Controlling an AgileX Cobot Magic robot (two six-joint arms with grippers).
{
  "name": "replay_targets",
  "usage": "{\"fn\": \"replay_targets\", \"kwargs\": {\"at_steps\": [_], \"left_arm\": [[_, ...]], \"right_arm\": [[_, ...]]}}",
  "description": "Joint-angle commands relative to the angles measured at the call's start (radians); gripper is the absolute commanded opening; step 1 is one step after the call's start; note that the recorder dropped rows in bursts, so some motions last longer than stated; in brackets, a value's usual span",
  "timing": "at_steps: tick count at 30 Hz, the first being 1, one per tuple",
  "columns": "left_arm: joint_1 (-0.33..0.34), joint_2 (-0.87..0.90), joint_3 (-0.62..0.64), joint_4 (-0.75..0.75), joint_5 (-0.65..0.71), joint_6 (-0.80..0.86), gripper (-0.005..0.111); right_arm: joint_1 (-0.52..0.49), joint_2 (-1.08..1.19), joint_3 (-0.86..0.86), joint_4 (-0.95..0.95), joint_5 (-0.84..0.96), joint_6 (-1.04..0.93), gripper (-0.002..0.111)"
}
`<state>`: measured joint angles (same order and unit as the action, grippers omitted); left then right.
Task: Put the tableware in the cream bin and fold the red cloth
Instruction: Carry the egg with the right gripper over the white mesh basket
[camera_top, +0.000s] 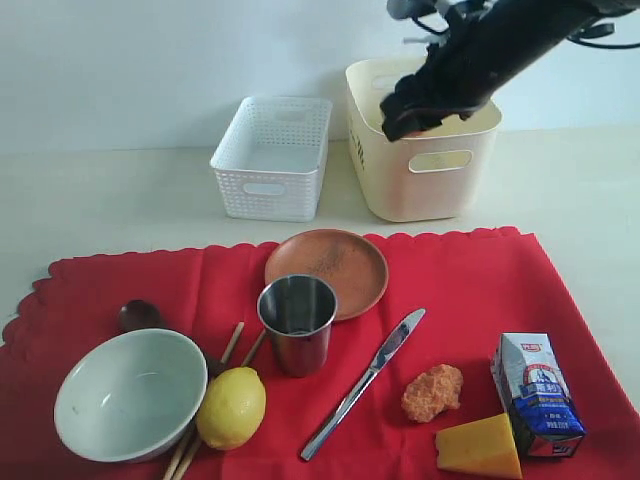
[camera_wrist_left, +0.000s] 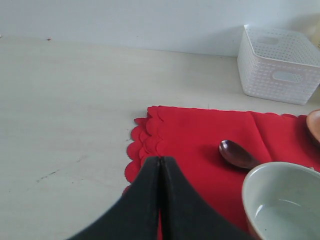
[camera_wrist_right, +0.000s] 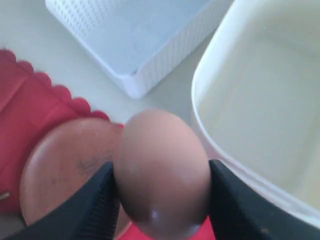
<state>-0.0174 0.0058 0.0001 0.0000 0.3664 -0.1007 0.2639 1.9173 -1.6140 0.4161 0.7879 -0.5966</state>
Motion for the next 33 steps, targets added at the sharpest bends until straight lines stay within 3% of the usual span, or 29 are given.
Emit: {"fn": "replay_targets", "kwargs": {"at_steps": [1, 6, 11, 26, 33], "left_arm": [[0.001, -0.006, 0.0, 0.0, -0.008, -0.002, 0.001], [0.001, -0.006, 0.0, 0.0, -0.008, -0.002, 0.001], [0.001, -0.006, 0.0, 0.0, -0.008, -0.002, 0.001], [0.001, -0.006, 0.0, 0.0, -0.008, -0.002, 0.001], [0.001, -0.006, 0.0, 0.0, -0.008, -0.002, 0.001]], "right_arm": [[0.003, 0.082, -0.166, 0.06, 0.044, -0.056, 0.0], [0.003, 0.207, -0.347, 0.082, 0.123, -0.071, 0.0], [0.003, 0.258, -0.421, 0.082, 0.13, -0.066, 0.0], [0.003, 0.26, -0.425, 0.113, 0.203, -0.03, 0.0], [0.003, 0.291, -0.427, 0.263, 0.18, -0.133, 0.0]]}}
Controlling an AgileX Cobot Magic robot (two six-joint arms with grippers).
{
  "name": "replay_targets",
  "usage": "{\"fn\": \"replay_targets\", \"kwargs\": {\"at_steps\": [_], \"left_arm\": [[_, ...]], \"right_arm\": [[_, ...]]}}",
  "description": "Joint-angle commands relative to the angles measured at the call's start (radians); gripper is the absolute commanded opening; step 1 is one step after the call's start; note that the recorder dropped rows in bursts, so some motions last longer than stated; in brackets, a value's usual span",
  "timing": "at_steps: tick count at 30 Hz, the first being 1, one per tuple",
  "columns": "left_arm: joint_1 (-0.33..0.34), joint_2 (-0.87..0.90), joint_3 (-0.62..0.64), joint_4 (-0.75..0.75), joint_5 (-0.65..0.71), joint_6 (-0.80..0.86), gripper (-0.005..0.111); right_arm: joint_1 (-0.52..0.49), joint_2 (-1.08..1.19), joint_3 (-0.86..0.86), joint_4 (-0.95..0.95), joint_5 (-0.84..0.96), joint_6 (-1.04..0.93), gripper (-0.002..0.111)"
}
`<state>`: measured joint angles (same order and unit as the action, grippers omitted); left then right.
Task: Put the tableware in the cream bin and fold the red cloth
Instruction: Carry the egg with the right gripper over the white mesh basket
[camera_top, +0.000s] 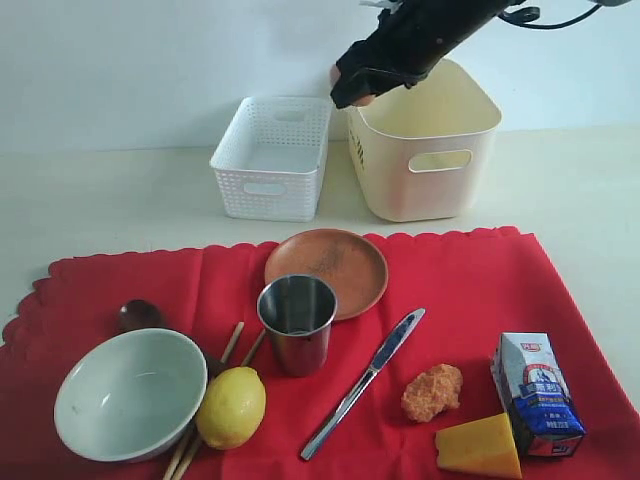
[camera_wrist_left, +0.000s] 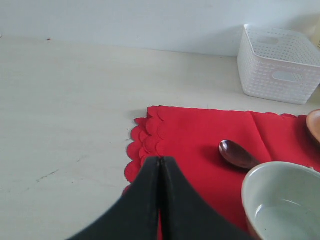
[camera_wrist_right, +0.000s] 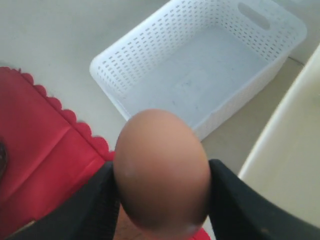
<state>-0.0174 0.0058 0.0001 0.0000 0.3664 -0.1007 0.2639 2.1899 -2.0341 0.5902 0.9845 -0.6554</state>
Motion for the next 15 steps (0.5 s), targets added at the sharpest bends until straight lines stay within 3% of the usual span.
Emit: {"fn": "replay_targets", "kwargs": {"at_steps": [1, 7, 15], "left_arm": [[0.001, -0.006, 0.0, 0.0, -0.008, -0.002, 0.001], [0.001, -0.006, 0.0, 0.0, -0.008, -0.002, 0.001], [0.001, -0.006, 0.0, 0.0, -0.008, -0.002, 0.001]], "right_arm": [[0.003, 0.026, -0.006, 0.111, -0.026, -0.101, 0.0], [0.003, 0.084, -0.019, 0.1, -0.111, -0.19, 0.0], [0.021, 0.2, -0.129, 0.112, -0.089, -0.263, 0.0]]}}
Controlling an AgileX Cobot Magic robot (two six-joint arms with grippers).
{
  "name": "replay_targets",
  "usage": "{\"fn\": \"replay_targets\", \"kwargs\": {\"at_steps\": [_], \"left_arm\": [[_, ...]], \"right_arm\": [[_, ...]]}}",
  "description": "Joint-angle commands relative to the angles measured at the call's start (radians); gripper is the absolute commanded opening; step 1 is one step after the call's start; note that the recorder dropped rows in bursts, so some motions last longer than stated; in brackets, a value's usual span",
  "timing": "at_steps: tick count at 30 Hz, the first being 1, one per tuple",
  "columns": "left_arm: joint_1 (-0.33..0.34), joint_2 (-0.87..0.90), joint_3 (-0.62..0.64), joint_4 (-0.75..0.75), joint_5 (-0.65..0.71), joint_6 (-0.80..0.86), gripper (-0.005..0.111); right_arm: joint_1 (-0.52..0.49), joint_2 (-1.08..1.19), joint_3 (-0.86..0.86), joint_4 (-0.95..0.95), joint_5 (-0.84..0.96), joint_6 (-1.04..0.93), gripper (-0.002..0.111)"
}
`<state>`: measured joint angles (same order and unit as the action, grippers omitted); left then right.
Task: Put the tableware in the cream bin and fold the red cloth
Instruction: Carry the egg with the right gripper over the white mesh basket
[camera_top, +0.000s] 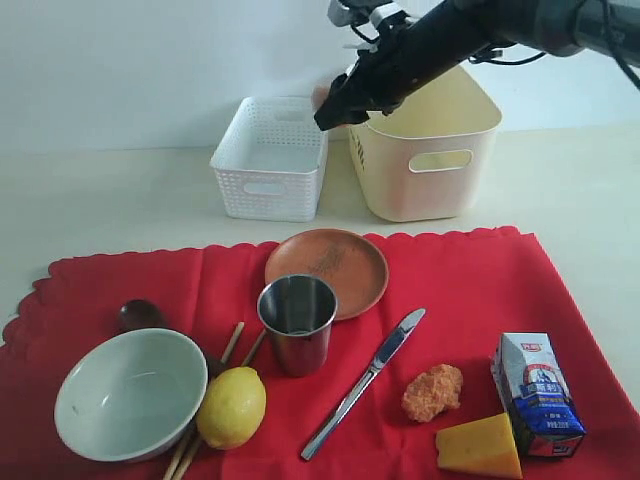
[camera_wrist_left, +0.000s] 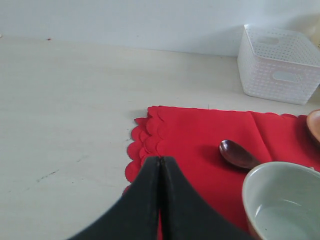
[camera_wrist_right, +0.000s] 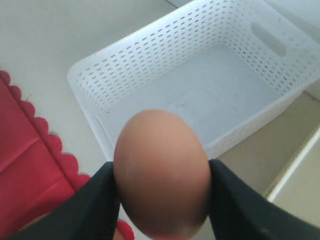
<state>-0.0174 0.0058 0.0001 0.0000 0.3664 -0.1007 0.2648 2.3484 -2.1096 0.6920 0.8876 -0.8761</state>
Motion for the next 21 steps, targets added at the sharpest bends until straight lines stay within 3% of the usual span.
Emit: {"fn": "replay_targets", "kwargs": {"at_steps": [1, 11, 14, 21], "left_arm": [[0.001, -0.006, 0.0, 0.0, -0.008, -0.002, 0.001], [0.001, -0.006, 0.0, 0.0, -0.008, -0.002, 0.001], [0.001, -0.006, 0.0, 0.0, -0.008, -0.002, 0.001], [0.001, -0.006, 0.0, 0.0, -0.008, -0.002, 0.001]], "right_arm": [[0.028, 0.053, -0.063, 0.011, 0.012, -0.061, 0.0], [0.085, 0.154, -0.135, 0.008, -0.088, -0.174, 0.002], [0.085, 0.185, -0.161, 0.008, -0.101, -0.179, 0.013], [0.082, 0.203, -0.165, -0.008, -0.182, -0.167, 0.051]]}}
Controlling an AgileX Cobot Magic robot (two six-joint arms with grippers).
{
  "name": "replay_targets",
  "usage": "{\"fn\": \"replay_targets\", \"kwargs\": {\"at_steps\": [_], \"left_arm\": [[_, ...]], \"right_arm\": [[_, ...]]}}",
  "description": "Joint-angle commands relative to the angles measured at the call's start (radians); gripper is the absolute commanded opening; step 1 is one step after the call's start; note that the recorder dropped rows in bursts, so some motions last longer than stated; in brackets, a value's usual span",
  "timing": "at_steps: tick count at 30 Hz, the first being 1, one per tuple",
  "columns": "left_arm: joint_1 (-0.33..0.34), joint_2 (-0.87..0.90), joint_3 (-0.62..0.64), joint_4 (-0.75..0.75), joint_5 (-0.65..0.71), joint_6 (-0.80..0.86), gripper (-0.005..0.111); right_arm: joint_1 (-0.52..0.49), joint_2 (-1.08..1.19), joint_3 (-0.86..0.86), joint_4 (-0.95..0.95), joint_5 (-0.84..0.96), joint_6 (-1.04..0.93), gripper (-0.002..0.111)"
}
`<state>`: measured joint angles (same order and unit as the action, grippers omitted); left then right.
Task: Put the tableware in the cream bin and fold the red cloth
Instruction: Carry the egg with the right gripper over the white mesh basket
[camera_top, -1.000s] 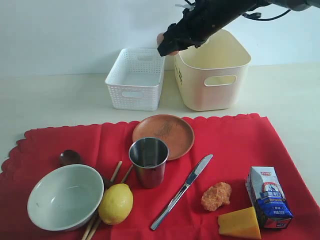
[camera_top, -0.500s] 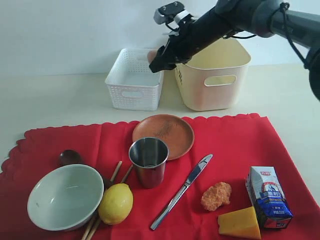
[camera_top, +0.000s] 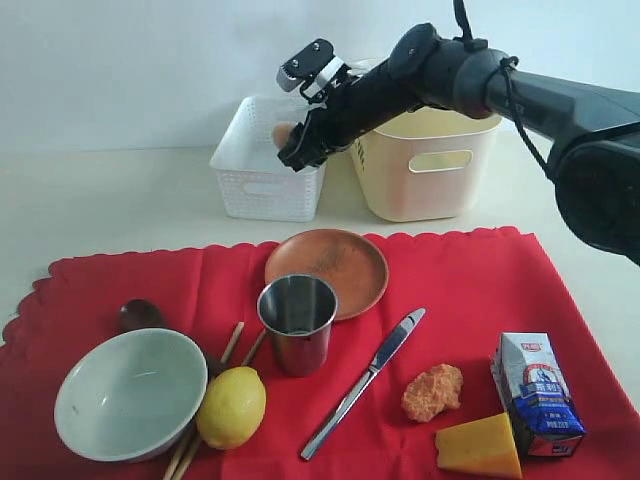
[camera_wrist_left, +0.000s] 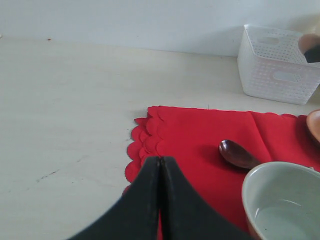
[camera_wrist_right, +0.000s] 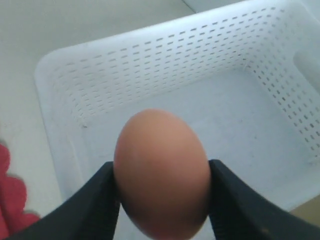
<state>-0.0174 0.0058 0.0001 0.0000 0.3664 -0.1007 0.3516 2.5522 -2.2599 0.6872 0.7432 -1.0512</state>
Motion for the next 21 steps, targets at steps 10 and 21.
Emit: {"fn": "replay_targets", "kwargs": {"at_steps": [10, 21], "left_arm": [[0.001, -0.006, 0.0, 0.0, -0.008, -0.002, 0.001], [0.001, -0.006, 0.0, 0.0, -0.008, -0.002, 0.001]], "right_arm": [[-0.005, -0.039, -0.016, -0.056, 0.008, 0.06, 0.076], [-0.003, -0.049, -0.016, -0.077, 0.207, -0.054, 0.076]]}}
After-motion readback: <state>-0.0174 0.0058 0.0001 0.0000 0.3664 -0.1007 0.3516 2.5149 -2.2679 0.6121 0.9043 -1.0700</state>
